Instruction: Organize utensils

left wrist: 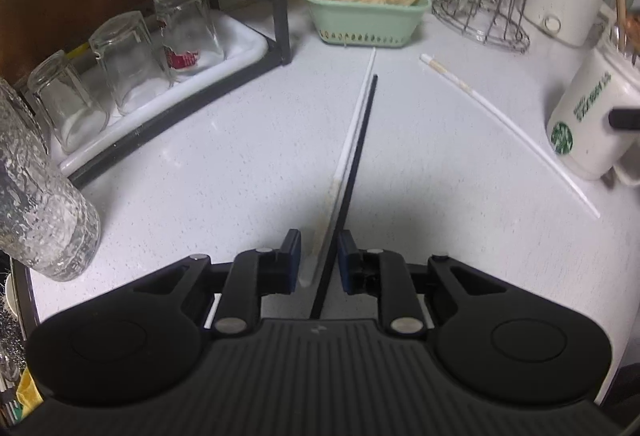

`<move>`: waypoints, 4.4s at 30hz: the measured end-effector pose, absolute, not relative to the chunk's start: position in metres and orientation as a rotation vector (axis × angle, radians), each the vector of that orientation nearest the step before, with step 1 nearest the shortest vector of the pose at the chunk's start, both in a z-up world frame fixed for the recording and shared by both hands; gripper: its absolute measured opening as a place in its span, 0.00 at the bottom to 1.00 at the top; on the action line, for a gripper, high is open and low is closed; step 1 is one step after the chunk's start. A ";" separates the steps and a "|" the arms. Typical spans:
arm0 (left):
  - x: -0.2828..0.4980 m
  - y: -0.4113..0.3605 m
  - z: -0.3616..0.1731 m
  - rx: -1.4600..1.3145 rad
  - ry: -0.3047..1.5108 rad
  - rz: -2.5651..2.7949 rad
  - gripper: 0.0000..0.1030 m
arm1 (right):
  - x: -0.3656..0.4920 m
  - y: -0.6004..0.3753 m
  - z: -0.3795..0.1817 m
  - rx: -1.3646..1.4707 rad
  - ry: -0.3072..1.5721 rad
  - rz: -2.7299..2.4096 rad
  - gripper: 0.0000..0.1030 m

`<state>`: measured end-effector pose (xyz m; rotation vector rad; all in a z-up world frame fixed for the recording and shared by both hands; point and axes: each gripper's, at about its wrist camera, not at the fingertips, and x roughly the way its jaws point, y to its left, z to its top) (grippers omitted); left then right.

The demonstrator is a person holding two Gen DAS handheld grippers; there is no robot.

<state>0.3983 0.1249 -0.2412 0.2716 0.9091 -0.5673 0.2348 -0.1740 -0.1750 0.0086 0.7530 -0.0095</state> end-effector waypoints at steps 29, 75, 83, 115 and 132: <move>0.411 0.092 -0.248 0.306 0.914 -0.575 0.13 | 0.235 -0.175 -0.174 0.002 0.747 -0.004 0.87; 0.293 0.069 -0.251 0.156 0.905 -0.477 0.13 | 0.234 -0.175 -0.175 -0.013 0.745 0.015 0.87; 0.306 0.060 -0.251 0.178 0.915 -0.434 0.12 | 0.234 -0.176 -0.175 -0.014 0.745 0.017 0.87; 0.320 -0.012 -0.098 0.635 0.956 -0.638 0.06 | 0.231 -0.184 -0.177 -0.019 0.698 0.092 0.87; 0.325 -0.054 -0.014 0.780 0.995 -0.701 0.06 | 0.231 -0.187 -0.179 -0.016 0.687 0.114 0.87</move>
